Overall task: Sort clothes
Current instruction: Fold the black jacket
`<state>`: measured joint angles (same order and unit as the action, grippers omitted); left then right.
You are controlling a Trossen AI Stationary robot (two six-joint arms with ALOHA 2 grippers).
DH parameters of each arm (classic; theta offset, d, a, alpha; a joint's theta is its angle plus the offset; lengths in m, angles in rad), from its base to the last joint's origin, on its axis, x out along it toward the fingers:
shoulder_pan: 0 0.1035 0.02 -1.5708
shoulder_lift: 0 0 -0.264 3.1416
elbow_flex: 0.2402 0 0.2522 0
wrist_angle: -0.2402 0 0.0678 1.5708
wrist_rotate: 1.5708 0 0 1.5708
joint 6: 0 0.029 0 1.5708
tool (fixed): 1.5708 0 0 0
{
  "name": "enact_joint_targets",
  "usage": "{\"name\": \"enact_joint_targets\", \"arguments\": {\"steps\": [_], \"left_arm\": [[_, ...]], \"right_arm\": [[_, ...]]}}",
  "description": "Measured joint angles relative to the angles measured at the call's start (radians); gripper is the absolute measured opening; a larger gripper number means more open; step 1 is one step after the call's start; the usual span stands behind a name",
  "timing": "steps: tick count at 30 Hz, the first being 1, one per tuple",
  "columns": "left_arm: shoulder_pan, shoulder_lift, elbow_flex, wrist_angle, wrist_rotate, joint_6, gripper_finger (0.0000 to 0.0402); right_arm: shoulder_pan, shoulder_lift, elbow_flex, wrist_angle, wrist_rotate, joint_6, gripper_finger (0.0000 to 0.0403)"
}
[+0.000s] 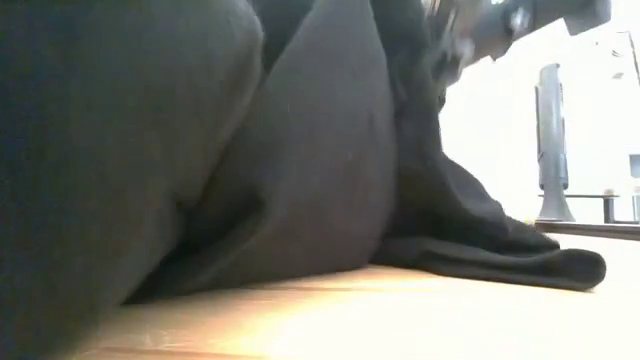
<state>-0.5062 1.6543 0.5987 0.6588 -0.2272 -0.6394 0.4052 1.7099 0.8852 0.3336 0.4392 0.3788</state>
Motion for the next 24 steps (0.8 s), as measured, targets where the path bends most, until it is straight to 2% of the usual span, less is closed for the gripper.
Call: {"name": "enact_joint_targets", "arguments": {"steps": [6,10,12,15,21,24], "left_arm": [[0.007,0.001,0.000,-0.028,0.034,0.007,0.0018],[0.010,0.002,0.000,-0.033,0.042,0.015,0.0018],[0.011,0.002,0.000,-0.047,0.050,-0.010,0.0019],[0.010,-0.003,0.000,-0.083,0.128,-0.033,0.0037],[0.018,-0.050,0.000,-0.193,0.363,-0.086,0.0100],[0.023,-0.107,0.000,-0.274,0.401,-0.096,0.0113]], "right_arm": [[-0.007,0.237,0.094,0.029,-0.019,0.031,0.0000],[-0.012,0.342,0.203,-0.054,-0.013,0.030,0.0000],[-0.011,0.366,0.253,-0.133,-0.002,0.030,0.0000],[-0.009,0.377,0.298,-0.234,0.013,0.030,0.0000],[-0.010,0.366,0.304,-0.283,0.008,0.036,0.0000],[-0.010,0.366,0.303,-0.285,0.007,0.037,0.0000]]}}
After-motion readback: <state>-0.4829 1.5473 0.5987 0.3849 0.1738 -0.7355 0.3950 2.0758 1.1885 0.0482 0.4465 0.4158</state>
